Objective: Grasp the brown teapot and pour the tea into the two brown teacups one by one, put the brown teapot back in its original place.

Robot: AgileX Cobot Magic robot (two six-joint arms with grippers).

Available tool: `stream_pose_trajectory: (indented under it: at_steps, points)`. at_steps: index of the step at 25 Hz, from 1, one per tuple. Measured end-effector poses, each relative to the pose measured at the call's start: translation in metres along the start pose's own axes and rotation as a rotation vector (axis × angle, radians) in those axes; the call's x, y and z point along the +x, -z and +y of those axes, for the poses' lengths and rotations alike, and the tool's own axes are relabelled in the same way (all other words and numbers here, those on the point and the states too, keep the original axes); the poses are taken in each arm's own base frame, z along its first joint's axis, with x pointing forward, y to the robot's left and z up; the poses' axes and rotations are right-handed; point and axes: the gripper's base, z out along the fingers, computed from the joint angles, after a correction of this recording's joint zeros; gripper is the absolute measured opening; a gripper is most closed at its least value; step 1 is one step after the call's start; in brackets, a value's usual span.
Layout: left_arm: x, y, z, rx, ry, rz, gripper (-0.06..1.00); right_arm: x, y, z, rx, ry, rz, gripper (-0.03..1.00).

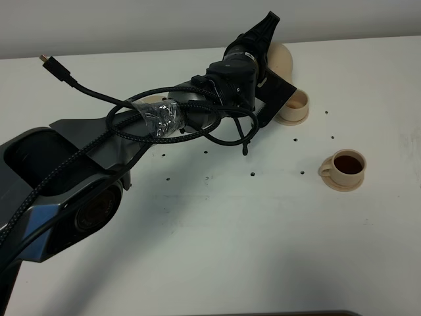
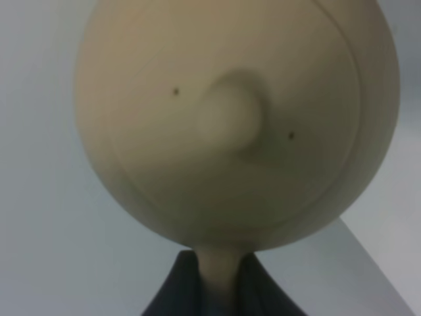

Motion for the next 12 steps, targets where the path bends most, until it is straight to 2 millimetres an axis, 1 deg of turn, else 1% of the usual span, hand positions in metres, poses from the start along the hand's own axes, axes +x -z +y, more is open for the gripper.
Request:
stream_pose_trajectory:
  at_steps: [8,12]
  points:
    - [-0.0004,-0.0005,0.0018,-0.026,-0.047,0.001,0.13,0.0,0.0,0.0,0.0,0.0,0.0,0.48]
    - [-0.0083,-0.0037,-0.0022,-0.031,-0.091,-0.002,0.13,0.0,0.0,0.0,0.0,0.0,0.0,0.48]
